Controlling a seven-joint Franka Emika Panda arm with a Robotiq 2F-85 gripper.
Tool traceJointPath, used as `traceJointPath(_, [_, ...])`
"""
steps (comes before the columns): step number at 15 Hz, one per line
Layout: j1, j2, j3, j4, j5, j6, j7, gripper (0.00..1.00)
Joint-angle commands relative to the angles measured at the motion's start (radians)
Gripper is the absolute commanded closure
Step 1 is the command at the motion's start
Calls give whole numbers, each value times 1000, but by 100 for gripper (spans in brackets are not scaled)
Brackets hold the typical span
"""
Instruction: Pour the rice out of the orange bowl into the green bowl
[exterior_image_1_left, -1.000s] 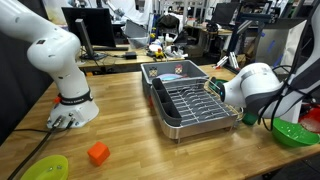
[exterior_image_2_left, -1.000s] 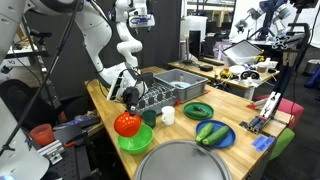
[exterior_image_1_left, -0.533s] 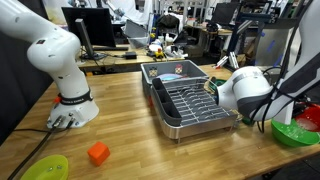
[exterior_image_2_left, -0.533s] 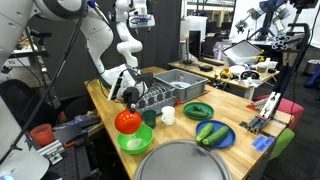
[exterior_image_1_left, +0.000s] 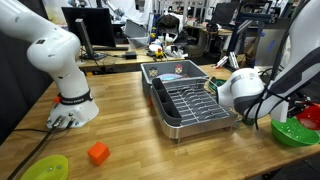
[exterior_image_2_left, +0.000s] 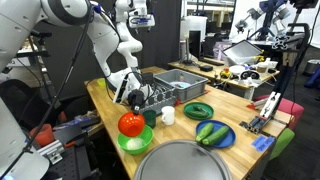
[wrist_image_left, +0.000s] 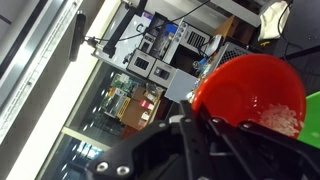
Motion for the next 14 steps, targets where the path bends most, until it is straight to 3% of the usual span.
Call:
traceJointPath(1, [4,45,6,55,-14,-76,-4,98])
traceJointPath(14, [14,148,28,154,-42,-233,-75,98])
